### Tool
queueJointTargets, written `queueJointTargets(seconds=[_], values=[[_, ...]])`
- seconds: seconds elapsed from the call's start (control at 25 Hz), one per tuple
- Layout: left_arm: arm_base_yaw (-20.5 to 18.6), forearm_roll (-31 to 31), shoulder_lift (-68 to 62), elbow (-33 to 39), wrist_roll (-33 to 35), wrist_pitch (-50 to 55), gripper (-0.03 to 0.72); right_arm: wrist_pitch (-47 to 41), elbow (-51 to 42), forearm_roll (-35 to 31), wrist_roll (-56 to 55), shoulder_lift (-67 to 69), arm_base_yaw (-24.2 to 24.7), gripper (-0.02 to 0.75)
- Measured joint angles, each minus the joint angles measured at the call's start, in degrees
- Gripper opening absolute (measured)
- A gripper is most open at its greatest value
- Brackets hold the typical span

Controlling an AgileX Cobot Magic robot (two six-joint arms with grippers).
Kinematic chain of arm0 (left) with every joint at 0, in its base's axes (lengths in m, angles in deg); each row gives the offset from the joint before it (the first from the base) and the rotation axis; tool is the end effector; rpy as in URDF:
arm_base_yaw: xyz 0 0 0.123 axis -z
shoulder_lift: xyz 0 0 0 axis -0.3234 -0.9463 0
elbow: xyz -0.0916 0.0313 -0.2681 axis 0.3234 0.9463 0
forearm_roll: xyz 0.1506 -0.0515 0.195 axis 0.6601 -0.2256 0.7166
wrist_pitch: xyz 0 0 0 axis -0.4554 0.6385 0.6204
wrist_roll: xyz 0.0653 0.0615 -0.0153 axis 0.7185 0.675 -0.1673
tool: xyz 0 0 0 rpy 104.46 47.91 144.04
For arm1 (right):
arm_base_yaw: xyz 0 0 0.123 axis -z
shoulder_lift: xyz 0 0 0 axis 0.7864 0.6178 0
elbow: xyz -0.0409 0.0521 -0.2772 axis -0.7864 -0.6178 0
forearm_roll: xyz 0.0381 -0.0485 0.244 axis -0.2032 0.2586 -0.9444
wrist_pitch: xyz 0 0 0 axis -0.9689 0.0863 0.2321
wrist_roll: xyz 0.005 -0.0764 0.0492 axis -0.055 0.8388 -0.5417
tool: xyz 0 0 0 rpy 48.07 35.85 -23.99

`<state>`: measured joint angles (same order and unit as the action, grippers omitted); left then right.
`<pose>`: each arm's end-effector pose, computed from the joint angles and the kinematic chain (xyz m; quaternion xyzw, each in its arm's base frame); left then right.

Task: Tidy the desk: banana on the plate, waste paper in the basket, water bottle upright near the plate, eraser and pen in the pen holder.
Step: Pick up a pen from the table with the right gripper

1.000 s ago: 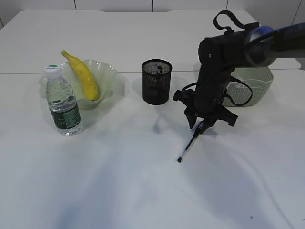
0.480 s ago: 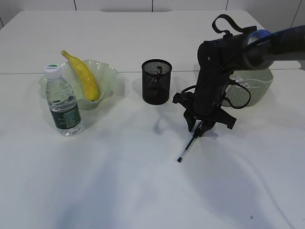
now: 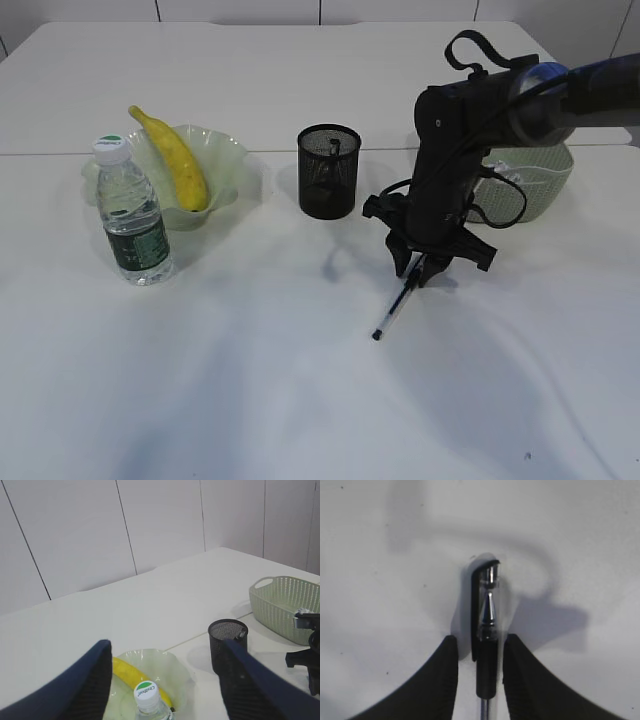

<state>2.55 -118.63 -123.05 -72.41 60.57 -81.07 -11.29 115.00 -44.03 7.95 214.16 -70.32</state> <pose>0.1600 -0.0590 0.3456 0.1652 0.7084 -0.0721 0.6824 0.4311 0.1429 0.1253 0.2998 0.9514 0.0364 0.0603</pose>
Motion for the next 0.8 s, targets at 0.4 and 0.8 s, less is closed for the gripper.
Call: queueJointTargets(seconds=[0.4,0.8], values=[[0.0,0.0,0.0,0.0,0.0,0.0,0.475,-1.2,0.0,0.0,0.0,0.0,0.0,0.232],[0.0,0.0,0.0,0.0,0.0,0.0,0.475,-2.7,0.0,0.0,0.0,0.0,0.0,0.233]])
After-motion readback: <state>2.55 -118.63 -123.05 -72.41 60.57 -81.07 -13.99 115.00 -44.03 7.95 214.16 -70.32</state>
